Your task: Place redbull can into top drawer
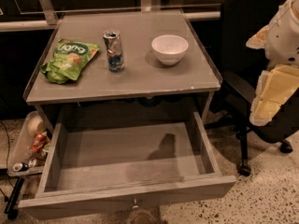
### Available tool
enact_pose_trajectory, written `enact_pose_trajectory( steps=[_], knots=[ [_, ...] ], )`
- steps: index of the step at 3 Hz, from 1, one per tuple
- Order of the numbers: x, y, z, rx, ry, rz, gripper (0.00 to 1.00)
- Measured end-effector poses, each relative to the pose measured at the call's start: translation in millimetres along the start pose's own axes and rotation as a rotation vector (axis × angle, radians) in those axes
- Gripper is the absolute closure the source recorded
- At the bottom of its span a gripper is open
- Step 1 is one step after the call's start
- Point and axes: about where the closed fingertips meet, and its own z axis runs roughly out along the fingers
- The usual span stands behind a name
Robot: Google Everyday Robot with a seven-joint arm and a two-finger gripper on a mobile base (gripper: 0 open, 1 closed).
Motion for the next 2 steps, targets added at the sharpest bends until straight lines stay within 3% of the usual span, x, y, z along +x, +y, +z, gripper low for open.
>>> enact_pose_trajectory(
  steps=[2],
  knots=[
    [-2.7,-6.0,0.3,0.005,-0.037,0.016,0.0]
  ],
)
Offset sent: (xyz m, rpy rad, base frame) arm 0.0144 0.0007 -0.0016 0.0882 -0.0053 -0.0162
